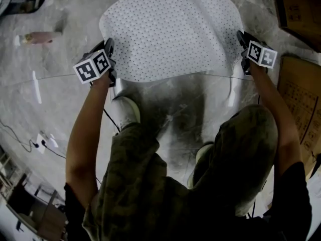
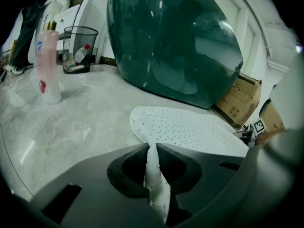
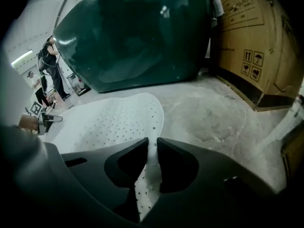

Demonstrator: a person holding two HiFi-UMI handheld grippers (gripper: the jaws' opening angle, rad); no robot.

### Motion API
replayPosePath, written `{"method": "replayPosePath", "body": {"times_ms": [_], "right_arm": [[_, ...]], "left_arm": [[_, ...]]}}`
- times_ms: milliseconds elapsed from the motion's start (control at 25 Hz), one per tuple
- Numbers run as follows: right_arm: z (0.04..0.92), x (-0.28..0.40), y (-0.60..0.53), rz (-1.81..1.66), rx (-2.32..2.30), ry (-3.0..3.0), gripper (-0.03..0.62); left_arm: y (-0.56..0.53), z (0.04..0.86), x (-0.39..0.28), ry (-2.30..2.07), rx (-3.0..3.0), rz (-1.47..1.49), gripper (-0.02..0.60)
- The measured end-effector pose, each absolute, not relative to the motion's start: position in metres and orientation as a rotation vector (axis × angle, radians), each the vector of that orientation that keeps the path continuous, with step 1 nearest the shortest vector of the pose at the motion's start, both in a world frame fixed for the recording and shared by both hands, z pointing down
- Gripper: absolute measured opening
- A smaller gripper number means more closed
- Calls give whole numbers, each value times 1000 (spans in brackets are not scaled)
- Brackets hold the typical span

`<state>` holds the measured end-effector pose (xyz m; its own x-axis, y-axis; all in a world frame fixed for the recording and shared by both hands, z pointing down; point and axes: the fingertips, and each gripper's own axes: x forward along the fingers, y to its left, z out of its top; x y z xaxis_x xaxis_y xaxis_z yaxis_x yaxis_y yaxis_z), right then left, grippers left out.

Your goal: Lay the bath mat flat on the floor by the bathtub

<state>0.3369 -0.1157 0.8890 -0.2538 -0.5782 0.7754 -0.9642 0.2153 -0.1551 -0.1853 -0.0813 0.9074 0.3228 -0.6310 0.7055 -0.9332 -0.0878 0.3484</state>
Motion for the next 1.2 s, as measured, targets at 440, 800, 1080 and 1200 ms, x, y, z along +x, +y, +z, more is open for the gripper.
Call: {"method": "replayPosePath", "body": {"times_ms": [440, 800, 1080, 1200], "right_arm": [[882, 378, -113, 929, 1464, -1863, 72], [878, 382, -123, 1077, 1552, -1813, 63], [871, 383, -143, 1109, 1629, -1818, 57], [872, 382, -145, 1099, 1646, -1826, 55]], "left_arm": [[-140, 904, -191, -1393, 1886, 603, 57], [-150, 913, -197, -1429, 1829, 584, 57], [-157, 908, -202, -1460, 1788, 530, 57], [-155, 908, -202, -1469, 1781, 530, 57]]}}
